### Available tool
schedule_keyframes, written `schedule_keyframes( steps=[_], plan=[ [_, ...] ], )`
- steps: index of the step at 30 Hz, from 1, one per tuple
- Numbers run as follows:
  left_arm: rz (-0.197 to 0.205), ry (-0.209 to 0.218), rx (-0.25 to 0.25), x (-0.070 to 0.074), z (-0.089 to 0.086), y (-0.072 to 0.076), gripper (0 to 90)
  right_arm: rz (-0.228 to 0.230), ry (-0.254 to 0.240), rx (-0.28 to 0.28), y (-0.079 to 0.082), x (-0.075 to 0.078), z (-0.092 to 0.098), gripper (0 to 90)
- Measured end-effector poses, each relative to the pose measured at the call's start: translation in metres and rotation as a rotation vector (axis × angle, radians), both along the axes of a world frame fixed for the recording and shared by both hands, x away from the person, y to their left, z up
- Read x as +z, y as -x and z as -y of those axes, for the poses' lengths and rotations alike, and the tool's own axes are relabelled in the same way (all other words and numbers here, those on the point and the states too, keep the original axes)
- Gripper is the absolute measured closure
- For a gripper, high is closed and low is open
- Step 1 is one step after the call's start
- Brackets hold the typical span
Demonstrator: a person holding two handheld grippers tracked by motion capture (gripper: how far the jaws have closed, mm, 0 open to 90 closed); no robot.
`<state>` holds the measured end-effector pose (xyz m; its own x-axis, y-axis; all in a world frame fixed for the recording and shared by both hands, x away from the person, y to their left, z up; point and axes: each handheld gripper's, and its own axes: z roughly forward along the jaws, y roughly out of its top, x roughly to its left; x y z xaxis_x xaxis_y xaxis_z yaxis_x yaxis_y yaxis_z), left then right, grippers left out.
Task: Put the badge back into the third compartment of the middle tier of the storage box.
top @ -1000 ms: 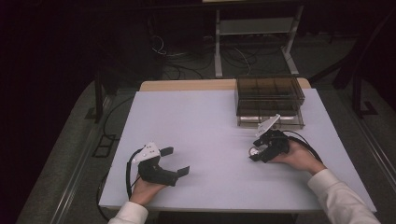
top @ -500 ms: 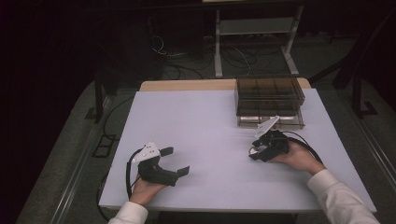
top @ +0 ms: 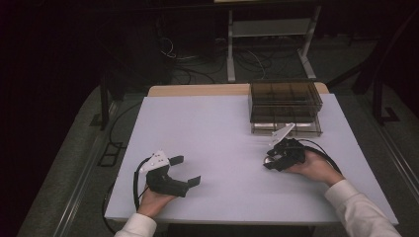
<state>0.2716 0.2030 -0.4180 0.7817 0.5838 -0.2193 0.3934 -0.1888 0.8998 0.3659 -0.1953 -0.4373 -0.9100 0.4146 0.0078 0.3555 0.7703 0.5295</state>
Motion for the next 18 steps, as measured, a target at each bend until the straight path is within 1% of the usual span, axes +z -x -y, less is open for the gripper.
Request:
schedule_keyframes(
  steps=[7, 18],
  plan=[
    [-0.002, 0.0, 0.002, -0.0001, -0.0004, -0.0005, 0.0, -0.003, 0.003, -0.01, 0.0002, 0.0007, -0.0005, 46.9],
    [-0.003, -0.002, 0.002, -0.0003, -0.0002, -0.0007, 0.0, -0.024, -0.006, -0.018, -0.0013, 0.0018, 0.0006, 46.9]
  ],
)
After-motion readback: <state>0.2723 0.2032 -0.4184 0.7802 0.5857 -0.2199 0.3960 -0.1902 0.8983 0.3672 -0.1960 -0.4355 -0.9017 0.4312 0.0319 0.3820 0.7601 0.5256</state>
